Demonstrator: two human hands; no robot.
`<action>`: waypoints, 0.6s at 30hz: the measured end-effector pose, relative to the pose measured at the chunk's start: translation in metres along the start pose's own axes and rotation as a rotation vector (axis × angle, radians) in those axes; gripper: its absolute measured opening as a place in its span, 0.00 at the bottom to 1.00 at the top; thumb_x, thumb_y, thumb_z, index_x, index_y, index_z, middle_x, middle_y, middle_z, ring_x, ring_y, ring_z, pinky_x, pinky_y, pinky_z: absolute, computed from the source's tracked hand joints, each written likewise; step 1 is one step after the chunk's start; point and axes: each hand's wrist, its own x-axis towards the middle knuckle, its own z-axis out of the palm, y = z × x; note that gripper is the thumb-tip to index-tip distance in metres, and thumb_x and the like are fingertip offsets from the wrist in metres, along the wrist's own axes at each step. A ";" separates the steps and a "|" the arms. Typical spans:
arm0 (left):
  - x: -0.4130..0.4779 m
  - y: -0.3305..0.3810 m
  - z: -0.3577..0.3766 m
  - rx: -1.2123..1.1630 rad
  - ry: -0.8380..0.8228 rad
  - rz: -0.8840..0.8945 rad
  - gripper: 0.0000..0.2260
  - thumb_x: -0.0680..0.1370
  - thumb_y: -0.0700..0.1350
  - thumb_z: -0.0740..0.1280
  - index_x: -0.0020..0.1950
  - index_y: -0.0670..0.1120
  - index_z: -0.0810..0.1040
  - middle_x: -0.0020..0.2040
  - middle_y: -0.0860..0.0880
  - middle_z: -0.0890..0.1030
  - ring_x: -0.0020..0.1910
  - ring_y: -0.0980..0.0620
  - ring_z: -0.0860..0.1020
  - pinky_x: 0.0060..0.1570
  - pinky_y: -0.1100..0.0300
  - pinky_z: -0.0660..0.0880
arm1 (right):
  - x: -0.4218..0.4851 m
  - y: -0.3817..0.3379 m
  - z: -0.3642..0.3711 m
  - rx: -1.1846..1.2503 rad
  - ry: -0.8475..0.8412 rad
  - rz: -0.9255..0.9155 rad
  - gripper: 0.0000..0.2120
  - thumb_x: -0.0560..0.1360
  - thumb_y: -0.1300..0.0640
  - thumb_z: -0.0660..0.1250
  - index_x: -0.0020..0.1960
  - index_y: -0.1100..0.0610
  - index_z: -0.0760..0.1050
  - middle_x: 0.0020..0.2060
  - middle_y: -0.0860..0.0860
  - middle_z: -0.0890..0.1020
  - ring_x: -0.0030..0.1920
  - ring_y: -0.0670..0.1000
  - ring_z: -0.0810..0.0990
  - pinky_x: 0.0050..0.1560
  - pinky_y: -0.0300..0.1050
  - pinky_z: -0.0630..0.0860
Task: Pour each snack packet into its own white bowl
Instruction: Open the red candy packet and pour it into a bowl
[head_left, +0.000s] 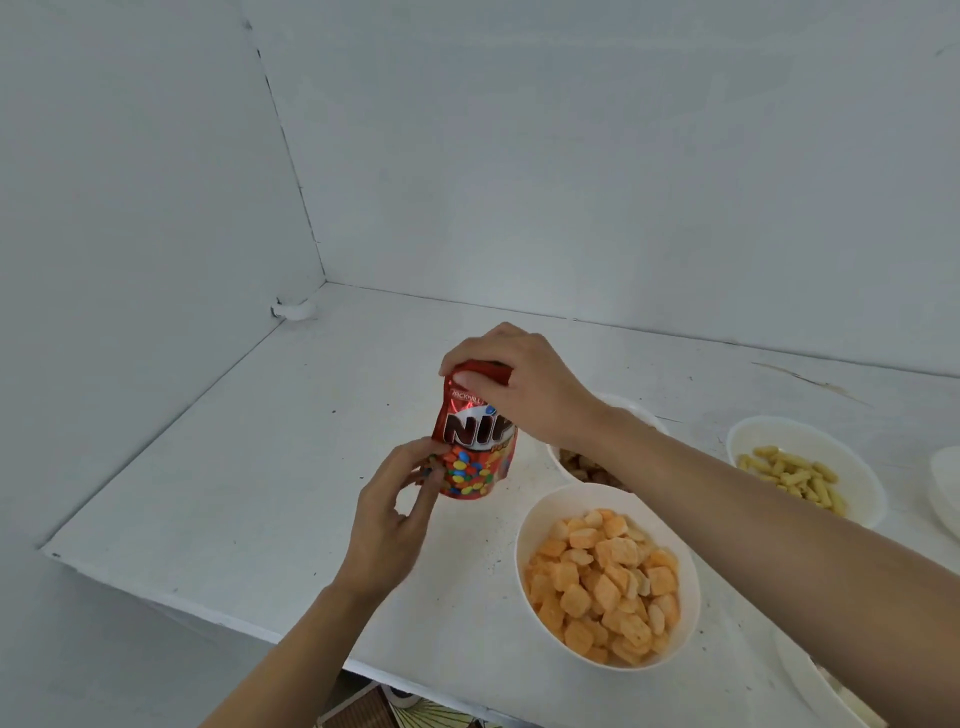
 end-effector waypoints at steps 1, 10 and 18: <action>0.005 0.002 0.001 -0.024 0.000 -0.005 0.13 0.81 0.45 0.65 0.65 0.52 0.76 0.62 0.55 0.79 0.63 0.51 0.78 0.55 0.62 0.80 | 0.000 -0.002 -0.006 0.020 0.032 0.012 0.09 0.80 0.59 0.66 0.55 0.49 0.82 0.47 0.33 0.79 0.55 0.45 0.75 0.56 0.43 0.74; 0.057 0.036 0.022 -0.191 -0.029 0.011 0.18 0.79 0.50 0.68 0.69 0.57 0.73 0.65 0.59 0.75 0.67 0.48 0.76 0.57 0.51 0.82 | 0.002 -0.004 -0.068 0.120 0.227 0.064 0.09 0.79 0.61 0.66 0.54 0.50 0.82 0.48 0.36 0.81 0.54 0.38 0.78 0.50 0.28 0.76; 0.092 0.088 0.083 -0.581 -0.083 -0.119 0.12 0.80 0.45 0.67 0.62 0.55 0.73 0.62 0.56 0.78 0.66 0.52 0.78 0.50 0.55 0.82 | -0.030 0.017 -0.120 0.097 0.453 0.127 0.07 0.79 0.61 0.66 0.51 0.52 0.81 0.48 0.41 0.84 0.53 0.42 0.80 0.51 0.39 0.80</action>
